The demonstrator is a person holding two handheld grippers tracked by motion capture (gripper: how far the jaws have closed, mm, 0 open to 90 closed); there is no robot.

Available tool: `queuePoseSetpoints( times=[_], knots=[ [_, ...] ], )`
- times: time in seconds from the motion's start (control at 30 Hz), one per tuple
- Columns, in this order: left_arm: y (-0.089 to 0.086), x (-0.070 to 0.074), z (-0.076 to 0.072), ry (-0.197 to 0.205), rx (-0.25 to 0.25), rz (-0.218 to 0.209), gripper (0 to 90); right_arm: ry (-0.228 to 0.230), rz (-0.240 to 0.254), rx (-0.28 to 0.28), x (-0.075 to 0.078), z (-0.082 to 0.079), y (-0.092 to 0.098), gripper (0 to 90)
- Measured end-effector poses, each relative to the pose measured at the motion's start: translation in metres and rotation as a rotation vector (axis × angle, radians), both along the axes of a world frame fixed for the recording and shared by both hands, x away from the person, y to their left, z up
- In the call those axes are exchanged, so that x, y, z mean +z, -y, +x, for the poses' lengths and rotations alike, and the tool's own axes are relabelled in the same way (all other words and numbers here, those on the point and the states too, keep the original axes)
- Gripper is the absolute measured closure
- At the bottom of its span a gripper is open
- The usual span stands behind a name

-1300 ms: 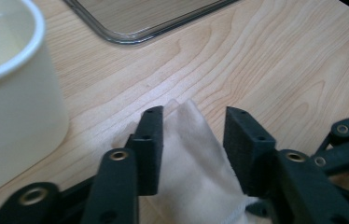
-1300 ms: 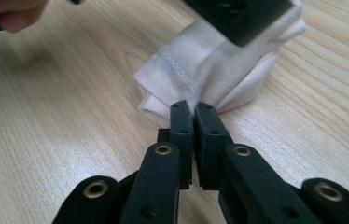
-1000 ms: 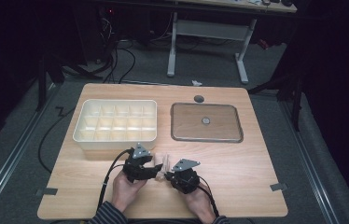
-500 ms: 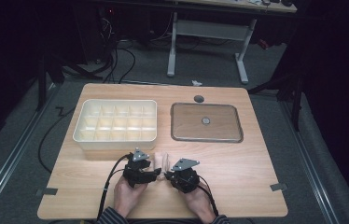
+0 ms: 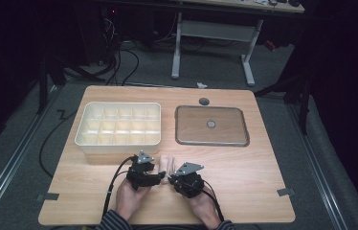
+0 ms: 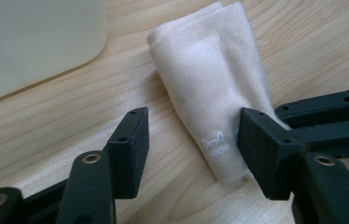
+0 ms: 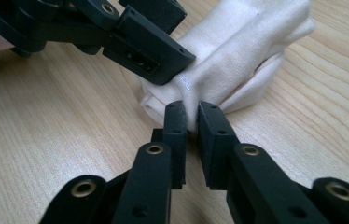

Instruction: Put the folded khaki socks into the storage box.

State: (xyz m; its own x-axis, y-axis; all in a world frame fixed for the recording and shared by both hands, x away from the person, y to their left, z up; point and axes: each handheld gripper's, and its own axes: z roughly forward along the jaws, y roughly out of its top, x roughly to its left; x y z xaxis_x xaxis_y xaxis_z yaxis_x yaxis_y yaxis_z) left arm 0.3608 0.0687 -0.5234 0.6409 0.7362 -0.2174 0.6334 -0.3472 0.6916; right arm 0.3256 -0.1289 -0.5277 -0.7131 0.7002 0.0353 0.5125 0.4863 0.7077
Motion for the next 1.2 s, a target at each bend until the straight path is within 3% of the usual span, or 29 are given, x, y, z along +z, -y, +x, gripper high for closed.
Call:
queuePoseSetpoints(
  times=[0.33, 0.67, 0.8, 0.83, 0.97, 1.2],
  knots=[
    [-0.005, 0.004, 0.001, -0.023, 0.010, -0.047, 42.0, 0.019, 0.022, -0.021, 0.005, -0.004, 0.006, 69.4],
    [-0.010, 0.014, 0.002, 0.005, 0.010, -0.058, 41.5, 0.048, 0.053, -0.041, 0.009, -0.008, 0.017, 63.3],
    [-0.010, 0.022, 0.003, 0.045, 0.015, -0.059, 42.2, 0.058, 0.069, -0.056, 0.011, -0.010, 0.025, 62.1],
    [-0.011, 0.023, 0.005, 0.041, 0.014, -0.071, 42.7, 0.059, 0.069, -0.061, 0.012, -0.010, 0.027, 61.9],
    [-0.008, 0.028, 0.011, 0.033, 0.007, -0.051, 42.0, 0.067, 0.077, -0.090, 0.013, -0.009, 0.039, 60.8],
    [-0.006, 0.030, 0.024, -0.019, -0.006, -0.099, 39.1, 0.073, 0.087, -0.151, 0.016, -0.007, 0.060, 58.8]
  ],
)
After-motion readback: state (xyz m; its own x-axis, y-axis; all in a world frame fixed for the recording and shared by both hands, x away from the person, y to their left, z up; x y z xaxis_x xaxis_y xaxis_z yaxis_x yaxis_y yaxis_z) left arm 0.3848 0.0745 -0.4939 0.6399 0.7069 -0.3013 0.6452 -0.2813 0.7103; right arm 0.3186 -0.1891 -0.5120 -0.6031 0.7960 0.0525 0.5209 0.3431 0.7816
